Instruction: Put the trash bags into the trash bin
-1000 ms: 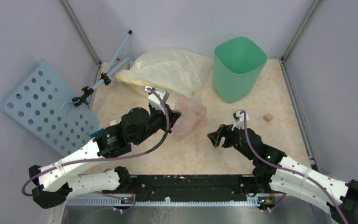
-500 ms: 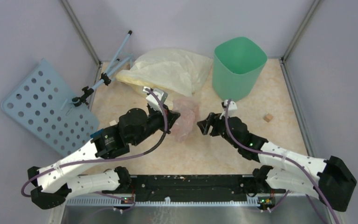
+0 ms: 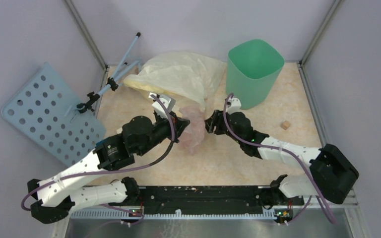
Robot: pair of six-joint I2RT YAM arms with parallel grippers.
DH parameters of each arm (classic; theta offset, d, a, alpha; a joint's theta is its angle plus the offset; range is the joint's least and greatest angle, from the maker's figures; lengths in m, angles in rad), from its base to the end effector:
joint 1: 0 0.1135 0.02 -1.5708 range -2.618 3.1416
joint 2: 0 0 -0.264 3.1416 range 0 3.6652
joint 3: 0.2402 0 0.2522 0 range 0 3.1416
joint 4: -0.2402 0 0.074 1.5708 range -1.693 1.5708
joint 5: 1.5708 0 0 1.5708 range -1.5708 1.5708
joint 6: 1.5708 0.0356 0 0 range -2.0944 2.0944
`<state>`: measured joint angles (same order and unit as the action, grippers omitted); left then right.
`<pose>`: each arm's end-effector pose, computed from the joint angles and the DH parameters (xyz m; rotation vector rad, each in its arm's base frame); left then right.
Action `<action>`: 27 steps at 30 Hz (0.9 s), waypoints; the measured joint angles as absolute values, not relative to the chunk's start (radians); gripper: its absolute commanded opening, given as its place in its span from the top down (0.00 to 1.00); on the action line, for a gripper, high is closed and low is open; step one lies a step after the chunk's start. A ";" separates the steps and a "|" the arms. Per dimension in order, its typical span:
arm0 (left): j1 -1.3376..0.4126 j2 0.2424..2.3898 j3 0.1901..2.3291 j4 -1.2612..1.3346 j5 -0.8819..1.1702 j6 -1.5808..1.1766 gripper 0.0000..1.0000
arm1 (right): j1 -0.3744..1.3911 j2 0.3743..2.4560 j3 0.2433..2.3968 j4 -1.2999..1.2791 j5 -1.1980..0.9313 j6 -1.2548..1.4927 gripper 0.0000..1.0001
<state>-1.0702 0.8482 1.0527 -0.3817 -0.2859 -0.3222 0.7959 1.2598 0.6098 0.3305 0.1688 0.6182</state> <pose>0.0950 -0.1527 0.4010 0.4536 1.7461 -0.7634 0.1960 0.1917 0.2301 -0.0547 1.9665 0.7952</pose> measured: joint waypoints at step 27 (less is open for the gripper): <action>-1.071 0.753 1.051 -0.537 -0.477 -0.308 1.00 | 0.740 1.034 0.677 -0.082 0.503 0.592 1.00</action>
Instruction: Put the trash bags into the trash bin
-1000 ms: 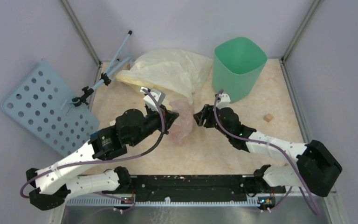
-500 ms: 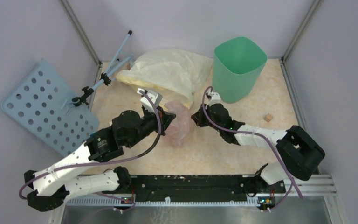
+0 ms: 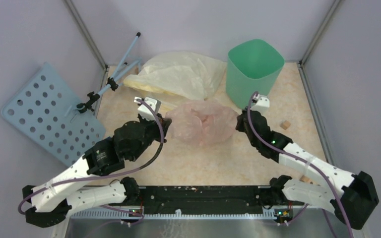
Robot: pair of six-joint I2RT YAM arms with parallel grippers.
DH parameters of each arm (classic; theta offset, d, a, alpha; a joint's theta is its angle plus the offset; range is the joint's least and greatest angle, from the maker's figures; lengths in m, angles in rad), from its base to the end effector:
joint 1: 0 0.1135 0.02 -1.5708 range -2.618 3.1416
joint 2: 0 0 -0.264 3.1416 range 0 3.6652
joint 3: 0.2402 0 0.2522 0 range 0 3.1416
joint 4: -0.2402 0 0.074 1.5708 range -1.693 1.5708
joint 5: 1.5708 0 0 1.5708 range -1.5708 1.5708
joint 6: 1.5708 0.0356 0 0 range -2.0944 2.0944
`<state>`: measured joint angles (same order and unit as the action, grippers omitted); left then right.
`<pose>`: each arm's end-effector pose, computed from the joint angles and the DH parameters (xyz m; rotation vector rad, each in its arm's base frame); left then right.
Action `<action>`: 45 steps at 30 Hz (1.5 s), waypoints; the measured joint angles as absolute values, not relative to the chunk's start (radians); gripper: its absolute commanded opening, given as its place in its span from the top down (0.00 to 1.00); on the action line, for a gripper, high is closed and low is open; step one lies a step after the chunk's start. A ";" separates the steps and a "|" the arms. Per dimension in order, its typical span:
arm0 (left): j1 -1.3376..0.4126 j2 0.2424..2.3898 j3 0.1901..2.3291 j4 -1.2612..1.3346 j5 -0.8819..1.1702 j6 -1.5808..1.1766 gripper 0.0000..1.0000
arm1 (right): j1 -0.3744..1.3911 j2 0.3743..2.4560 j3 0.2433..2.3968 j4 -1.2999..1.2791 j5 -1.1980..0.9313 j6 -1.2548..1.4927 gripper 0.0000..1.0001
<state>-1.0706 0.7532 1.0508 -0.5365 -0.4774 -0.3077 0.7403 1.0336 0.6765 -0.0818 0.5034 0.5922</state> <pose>0.0847 -0.1208 0.3983 0.3477 1.7835 -0.5565 0.1818 0.1429 0.2662 0.1730 1.9629 0.3704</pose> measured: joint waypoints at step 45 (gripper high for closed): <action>-0.950 1.010 0.852 -0.400 -0.524 -0.376 1.00 | 0.722 0.756 0.619 -0.682 0.318 0.716 0.31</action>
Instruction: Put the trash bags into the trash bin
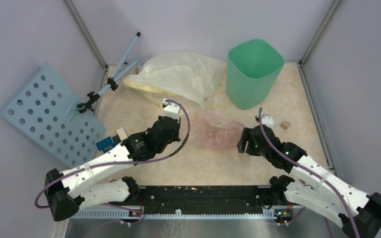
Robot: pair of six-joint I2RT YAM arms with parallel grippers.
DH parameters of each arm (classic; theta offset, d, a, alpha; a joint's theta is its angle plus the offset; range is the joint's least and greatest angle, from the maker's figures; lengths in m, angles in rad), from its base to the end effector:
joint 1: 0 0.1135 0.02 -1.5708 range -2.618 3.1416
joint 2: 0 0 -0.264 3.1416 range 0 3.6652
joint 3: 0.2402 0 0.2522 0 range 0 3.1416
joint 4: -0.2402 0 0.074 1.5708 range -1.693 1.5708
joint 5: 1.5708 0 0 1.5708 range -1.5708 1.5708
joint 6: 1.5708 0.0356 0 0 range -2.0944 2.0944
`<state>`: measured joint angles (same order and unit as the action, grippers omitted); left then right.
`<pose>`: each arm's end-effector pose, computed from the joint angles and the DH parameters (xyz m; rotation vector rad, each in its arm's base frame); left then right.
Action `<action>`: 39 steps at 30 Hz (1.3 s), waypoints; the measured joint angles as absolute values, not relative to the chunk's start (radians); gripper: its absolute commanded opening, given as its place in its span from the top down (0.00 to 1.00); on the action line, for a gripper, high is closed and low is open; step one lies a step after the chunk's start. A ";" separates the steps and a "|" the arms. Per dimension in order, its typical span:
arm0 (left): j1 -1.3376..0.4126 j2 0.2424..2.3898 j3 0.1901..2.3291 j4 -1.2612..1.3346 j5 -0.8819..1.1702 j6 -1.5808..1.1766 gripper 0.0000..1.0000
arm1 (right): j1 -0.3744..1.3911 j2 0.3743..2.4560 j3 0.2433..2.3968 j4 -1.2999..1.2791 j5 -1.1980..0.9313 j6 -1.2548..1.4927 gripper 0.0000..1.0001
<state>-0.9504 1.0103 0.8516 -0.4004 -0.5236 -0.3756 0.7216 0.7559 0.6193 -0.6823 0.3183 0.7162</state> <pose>0.1423 -0.1686 0.3020 0.2874 2.0383 -0.2642 0.1218 0.0923 0.2419 0.1429 2.3568 0.3279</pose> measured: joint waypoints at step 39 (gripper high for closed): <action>-0.583 0.854 0.985 -0.471 -0.434 -0.378 1.00 | 0.719 1.047 0.957 -0.551 0.166 0.617 1.00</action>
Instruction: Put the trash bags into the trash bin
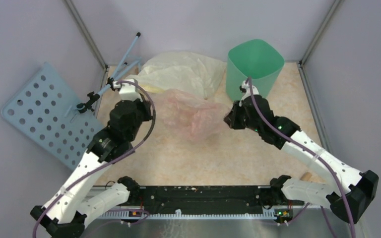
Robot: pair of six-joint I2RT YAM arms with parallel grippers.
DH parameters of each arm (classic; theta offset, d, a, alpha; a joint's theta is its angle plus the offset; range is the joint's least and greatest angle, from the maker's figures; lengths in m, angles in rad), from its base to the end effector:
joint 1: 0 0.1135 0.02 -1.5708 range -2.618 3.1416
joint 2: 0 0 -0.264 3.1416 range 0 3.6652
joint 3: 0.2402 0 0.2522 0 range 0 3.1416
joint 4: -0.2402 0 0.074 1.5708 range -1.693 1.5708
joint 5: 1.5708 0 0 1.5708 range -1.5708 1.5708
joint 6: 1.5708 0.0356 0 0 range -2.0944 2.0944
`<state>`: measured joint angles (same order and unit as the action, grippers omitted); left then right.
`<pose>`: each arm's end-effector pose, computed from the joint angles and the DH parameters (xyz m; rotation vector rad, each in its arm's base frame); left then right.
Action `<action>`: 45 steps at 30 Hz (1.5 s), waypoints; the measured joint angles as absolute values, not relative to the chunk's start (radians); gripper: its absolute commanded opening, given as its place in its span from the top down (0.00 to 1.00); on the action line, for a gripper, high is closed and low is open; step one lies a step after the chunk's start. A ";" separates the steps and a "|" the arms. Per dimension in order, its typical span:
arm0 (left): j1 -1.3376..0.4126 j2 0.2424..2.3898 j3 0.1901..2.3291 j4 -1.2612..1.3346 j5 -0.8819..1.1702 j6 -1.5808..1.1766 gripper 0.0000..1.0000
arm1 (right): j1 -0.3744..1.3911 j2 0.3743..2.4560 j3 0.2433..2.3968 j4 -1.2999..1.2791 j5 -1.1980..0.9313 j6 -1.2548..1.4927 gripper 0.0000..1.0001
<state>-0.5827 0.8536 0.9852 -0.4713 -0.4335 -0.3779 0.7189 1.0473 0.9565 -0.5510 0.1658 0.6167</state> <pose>0.1599 -0.0875 0.3687 -0.0982 1.8827 -0.2449 0.1731 0.1436 0.3144 -0.0214 2.2596 0.5533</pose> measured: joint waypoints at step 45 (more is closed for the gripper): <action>-0.582 0.815 0.793 -0.285 0.282 -0.454 1.00 | 0.723 0.573 0.719 -0.439 -0.117 0.502 1.00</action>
<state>-0.5819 0.8146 0.7933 -0.2848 0.2821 -0.4541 0.7227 0.5728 0.7189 -0.4385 -0.1173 0.5022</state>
